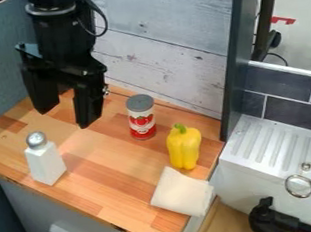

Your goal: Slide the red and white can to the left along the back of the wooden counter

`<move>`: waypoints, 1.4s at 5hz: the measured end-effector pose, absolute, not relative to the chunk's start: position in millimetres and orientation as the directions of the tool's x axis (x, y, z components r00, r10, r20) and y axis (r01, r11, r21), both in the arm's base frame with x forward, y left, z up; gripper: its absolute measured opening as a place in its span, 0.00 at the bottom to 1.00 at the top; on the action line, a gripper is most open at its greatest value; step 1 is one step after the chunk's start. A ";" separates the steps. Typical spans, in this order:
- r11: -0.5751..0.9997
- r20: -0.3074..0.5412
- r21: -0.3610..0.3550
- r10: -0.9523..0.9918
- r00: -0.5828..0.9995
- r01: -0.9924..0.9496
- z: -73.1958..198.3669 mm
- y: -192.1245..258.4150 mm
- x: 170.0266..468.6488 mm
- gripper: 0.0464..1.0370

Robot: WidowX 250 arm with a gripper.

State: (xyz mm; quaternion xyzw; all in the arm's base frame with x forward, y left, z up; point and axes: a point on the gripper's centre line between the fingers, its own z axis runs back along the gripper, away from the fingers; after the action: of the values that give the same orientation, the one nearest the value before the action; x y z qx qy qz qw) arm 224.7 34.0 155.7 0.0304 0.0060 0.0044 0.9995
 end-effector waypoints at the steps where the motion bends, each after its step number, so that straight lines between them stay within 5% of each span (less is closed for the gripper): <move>1: 0.998 -0.033 0.059 0.008 0.999 -0.006 150.7 33.6 223.7 0.97; 2: 0.998 0.000 0.060 0.019 1.000 -0.019 154.3 35.0 239.7 0.97; 5: 0.989 0.101 -0.135 0.081 0.992 -0.067 115.1 33.8 304.9 0.97; 7: 0.981 0.103 -0.181 0.084 0.991 -0.065 97.0 33.8 344.5 0.97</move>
State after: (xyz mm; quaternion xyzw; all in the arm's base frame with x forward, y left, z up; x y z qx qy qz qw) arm 344.5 33.8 97.0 -0.0890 -0.0553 0.0376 0.9938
